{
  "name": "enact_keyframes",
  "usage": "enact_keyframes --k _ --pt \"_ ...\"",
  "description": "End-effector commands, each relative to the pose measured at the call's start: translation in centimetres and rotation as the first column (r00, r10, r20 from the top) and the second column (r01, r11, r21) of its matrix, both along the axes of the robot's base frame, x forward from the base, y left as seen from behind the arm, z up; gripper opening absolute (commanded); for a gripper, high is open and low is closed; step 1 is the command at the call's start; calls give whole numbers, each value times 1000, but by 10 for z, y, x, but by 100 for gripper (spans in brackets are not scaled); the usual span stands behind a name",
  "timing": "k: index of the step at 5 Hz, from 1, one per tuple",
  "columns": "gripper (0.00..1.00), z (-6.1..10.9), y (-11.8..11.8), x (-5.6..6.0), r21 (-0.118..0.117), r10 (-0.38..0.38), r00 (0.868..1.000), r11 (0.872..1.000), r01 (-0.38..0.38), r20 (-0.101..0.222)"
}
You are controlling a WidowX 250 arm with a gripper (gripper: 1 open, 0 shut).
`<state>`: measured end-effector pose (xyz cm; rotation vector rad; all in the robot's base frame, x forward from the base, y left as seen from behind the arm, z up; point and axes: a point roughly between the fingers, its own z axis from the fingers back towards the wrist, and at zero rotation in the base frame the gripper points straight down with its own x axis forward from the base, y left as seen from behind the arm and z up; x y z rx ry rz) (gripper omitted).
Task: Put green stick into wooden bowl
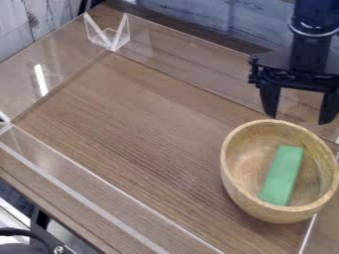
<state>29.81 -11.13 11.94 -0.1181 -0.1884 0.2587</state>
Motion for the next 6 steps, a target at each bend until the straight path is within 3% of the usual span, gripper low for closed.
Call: enact_keyframes --k 1,2,4,6 --pt "100 18 5 2 -13 -25 998 1000 26 52" --pt "100 21 9 -3 -11 -62 997 998 62 50" --pt "100 32 2 -14 -7 -20 999 1000 20 45" --pt "100 16 18 -31 -12 -72 996 997 72 49"
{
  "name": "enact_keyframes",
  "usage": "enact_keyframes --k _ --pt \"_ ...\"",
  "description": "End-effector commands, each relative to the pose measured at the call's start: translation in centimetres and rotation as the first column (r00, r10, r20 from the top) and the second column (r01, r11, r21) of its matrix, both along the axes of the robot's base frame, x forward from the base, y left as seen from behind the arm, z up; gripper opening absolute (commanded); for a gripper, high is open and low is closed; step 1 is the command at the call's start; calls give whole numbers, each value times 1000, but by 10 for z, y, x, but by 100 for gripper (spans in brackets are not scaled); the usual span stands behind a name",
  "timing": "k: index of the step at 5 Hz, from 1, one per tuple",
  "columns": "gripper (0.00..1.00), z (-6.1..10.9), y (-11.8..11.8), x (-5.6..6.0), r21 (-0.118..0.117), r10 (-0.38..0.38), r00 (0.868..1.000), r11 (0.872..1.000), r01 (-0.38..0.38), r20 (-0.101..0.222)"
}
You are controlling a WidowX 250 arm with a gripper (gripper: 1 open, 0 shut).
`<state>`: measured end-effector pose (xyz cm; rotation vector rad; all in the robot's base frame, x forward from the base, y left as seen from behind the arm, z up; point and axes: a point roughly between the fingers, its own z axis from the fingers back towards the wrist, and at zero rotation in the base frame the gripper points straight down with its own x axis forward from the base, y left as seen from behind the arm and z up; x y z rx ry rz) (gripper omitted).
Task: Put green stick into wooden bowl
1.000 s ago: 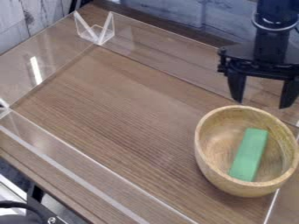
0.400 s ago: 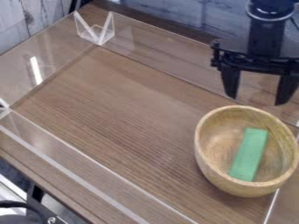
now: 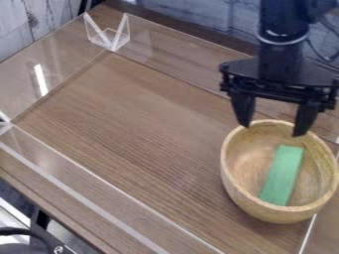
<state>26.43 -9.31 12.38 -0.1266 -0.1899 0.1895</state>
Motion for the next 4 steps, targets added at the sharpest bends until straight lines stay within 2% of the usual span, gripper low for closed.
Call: enact_keyframes --k 1,2,3,4 --pt "100 9 1 2 -12 -37 998 999 37 48" --pt "100 6 -4 0 -7 -40 998 999 41 51" --pt "100 -1 3 -6 0 46 998 999 -46 35" --pt "100 -5 20 10 -6 78 996 997 -78 52"
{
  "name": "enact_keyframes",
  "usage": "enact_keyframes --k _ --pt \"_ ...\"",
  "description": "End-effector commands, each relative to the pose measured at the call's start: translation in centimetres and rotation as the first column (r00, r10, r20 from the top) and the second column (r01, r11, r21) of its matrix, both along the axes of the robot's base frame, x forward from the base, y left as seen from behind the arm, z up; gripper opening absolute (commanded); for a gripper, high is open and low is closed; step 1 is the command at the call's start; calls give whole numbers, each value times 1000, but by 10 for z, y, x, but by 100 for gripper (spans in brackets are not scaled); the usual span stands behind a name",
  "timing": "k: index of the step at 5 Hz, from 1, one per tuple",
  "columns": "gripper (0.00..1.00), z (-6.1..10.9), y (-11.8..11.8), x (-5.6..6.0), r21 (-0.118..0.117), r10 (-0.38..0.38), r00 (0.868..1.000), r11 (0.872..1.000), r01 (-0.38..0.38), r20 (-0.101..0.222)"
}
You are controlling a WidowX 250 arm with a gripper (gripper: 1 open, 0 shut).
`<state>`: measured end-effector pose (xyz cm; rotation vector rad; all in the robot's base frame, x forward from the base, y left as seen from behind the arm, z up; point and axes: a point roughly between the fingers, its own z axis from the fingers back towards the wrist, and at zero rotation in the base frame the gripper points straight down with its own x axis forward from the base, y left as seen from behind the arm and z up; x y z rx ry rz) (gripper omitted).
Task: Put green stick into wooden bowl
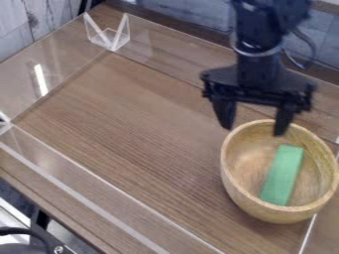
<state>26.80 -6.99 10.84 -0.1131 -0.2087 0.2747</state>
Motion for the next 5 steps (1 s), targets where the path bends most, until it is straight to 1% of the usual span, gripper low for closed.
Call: enact_keyframes --k 1,2,3,4,5 --pt "100 9 25 29 -12 9 998 1000 -8 60" --pt "100 34 36 36 -16 6 997 1000 -5 74" --pt "100 48 26 35 -5 -27 997 1000 27 74" --pt "100 44 28 34 -4 -61 996 998 61 71" --pt "100 34 37 32 10 -86 994 996 86 65"
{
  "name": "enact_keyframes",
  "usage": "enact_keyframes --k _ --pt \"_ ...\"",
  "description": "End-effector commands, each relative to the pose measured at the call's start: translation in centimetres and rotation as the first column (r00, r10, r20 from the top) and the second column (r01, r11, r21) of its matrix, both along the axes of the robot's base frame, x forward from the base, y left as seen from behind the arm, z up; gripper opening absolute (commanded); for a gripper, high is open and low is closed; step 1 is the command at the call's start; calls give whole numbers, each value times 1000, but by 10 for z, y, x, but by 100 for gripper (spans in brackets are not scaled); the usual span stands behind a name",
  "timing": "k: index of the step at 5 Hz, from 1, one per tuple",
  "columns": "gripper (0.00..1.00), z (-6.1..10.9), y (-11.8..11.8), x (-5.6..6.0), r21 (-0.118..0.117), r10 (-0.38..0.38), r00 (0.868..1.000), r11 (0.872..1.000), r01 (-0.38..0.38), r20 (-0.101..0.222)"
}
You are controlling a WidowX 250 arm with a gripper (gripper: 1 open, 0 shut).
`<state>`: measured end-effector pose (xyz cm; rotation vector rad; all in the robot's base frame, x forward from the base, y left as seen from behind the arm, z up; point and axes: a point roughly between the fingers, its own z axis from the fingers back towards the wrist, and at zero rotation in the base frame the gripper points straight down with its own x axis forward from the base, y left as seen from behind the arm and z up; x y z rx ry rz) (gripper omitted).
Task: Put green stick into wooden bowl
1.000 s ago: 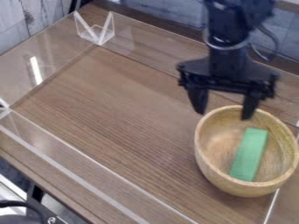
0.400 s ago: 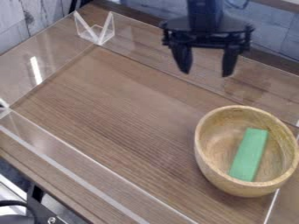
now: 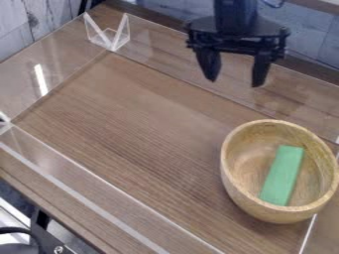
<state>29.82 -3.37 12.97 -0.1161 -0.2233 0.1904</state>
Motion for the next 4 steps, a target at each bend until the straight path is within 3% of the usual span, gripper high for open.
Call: enact_keyframes --k 1,2,3,4 --pt "100 10 3 -3 -5 -20 999 1000 21 39" --pt "100 18 -24 0 -9 12 999 1000 -11 38" --pt "0 25 -43 1 -3 25 999 1000 -24 42" --pt "100 25 -34 -5 8 22 999 1000 -22 50"
